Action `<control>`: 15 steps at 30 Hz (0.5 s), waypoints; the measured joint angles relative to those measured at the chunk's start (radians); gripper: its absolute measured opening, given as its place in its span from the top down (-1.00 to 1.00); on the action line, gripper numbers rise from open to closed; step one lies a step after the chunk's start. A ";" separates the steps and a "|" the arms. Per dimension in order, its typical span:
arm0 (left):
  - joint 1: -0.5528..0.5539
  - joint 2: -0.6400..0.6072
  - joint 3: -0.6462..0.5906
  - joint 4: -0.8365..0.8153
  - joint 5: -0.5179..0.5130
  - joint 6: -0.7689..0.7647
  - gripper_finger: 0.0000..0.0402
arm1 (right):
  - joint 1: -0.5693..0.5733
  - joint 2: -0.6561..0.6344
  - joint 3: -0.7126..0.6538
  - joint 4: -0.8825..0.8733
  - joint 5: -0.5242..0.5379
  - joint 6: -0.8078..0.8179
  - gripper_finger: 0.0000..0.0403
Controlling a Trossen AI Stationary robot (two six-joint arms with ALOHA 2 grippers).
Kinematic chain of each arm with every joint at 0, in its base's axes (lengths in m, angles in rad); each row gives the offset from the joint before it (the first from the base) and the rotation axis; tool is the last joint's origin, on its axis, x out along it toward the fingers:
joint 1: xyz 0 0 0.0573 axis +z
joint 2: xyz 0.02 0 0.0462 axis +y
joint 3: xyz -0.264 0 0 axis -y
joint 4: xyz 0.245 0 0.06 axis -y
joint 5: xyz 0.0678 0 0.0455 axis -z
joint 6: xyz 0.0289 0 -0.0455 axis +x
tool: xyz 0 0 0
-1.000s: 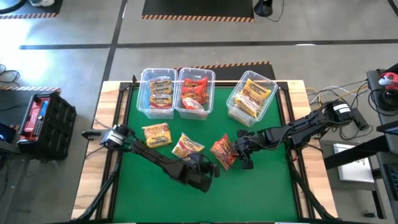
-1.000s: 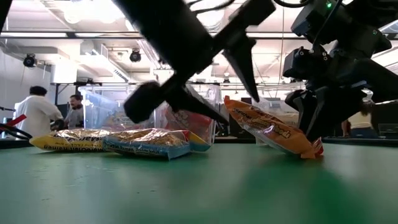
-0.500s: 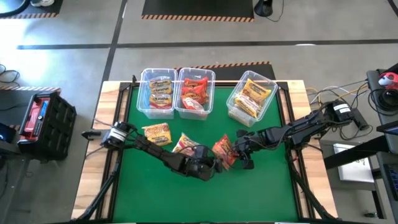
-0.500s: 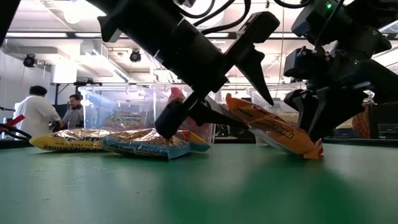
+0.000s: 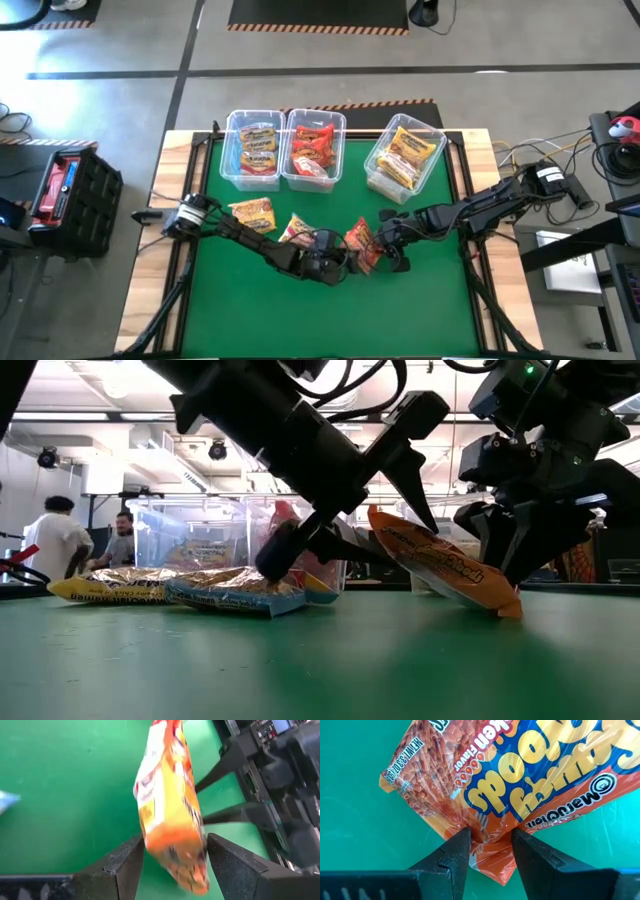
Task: Sort Maruchan noodles
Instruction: Put the orange noodle pack into the top center transparent bin
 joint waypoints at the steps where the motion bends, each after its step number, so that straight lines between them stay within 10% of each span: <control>1: 0.005 0.000 0.000 0.004 0.000 0.007 0.00 | 0.000 0.000 0.000 0.000 0.000 -0.005 0.30; 15: 0.038 0.014 -0.001 0.035 0.003 0.036 0.04 | 0.000 0.000 -0.001 0.042 -0.003 -0.059 0.30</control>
